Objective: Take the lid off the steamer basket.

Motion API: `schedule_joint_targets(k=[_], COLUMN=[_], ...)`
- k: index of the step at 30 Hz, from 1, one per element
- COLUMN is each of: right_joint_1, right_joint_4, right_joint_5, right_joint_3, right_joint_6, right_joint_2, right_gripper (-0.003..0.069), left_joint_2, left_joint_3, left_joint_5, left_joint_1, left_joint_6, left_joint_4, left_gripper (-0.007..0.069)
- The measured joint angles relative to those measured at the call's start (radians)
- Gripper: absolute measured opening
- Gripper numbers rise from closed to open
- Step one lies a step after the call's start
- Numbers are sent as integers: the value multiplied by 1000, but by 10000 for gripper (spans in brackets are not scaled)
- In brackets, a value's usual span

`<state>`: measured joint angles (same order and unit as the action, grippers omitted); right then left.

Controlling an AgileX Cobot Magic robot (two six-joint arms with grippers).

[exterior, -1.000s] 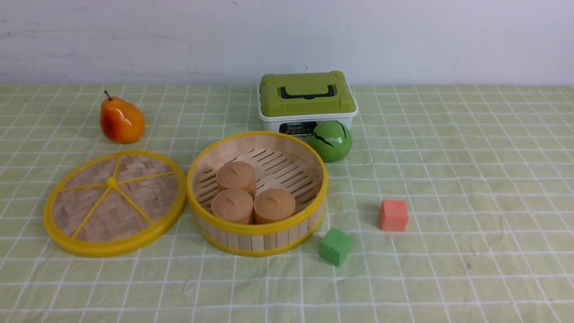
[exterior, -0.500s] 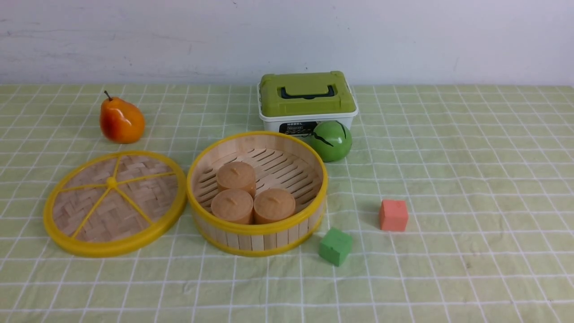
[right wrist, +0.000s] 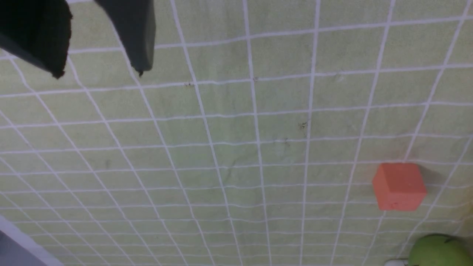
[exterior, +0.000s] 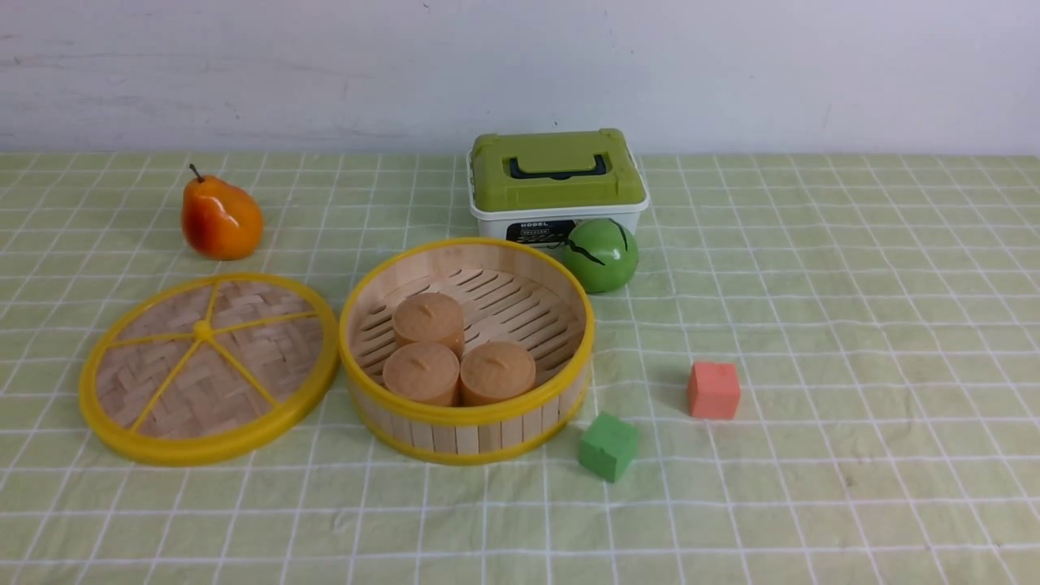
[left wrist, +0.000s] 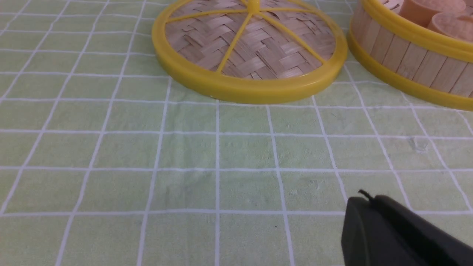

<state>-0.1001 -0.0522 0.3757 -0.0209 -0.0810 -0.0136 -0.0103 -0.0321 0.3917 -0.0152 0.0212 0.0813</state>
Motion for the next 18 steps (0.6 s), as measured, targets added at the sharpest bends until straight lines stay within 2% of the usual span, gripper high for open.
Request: schedule_joint_targets(k=[18], right_joint_1=[0], right_joint_4=[0], right_joint_5=[0], right_joint_3=[0], right_joint_6=[0], right_joint_2=[0], right_gripper=[241], left_joint_2=[0], left_joint_3=[0], left_joint_5=[0], left_joint_1=[0], left_joint_6=[0], left_joint_4=[0], left_gripper=[4])
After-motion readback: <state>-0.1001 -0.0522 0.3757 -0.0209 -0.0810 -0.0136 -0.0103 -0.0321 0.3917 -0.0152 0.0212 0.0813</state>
